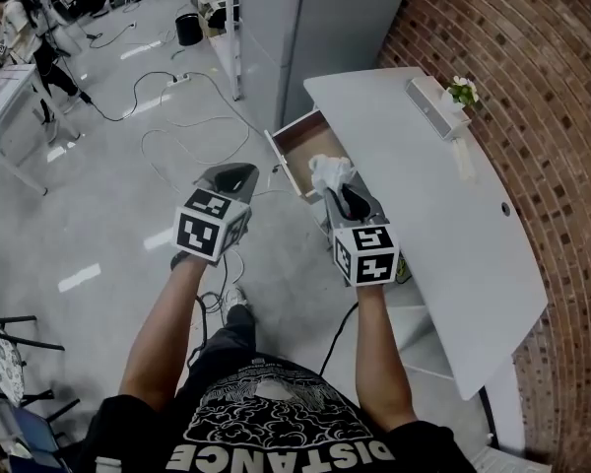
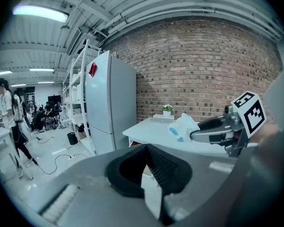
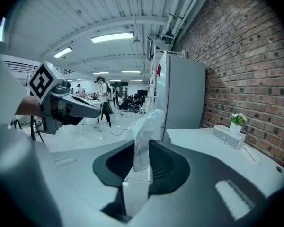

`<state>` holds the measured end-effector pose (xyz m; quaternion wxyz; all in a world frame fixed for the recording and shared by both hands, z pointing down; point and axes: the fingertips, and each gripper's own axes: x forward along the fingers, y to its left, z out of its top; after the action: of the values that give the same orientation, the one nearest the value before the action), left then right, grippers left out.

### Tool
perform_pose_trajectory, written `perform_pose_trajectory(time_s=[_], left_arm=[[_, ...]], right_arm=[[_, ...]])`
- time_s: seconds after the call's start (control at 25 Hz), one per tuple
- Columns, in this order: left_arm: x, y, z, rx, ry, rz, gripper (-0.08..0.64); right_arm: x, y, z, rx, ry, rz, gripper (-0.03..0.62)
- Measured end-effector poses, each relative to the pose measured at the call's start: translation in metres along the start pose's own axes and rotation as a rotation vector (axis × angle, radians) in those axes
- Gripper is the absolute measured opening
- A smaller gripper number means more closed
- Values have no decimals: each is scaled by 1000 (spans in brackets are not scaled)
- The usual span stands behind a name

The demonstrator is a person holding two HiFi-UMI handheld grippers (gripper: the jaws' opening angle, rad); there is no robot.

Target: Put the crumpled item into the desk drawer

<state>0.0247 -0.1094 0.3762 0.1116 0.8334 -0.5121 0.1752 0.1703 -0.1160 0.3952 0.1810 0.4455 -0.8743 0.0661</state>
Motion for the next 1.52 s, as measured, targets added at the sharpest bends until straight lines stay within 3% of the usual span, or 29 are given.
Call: perform_pose_trajectory(time_s=[0.76, 1.52], left_arm=[[76, 132, 12, -60, 15, -117, 5], [95, 168, 4, -71, 22, -172, 5]], right_arm=[[138, -1, 57, 22, 76, -78, 80], [173, 9, 66, 51, 91, -128, 80]])
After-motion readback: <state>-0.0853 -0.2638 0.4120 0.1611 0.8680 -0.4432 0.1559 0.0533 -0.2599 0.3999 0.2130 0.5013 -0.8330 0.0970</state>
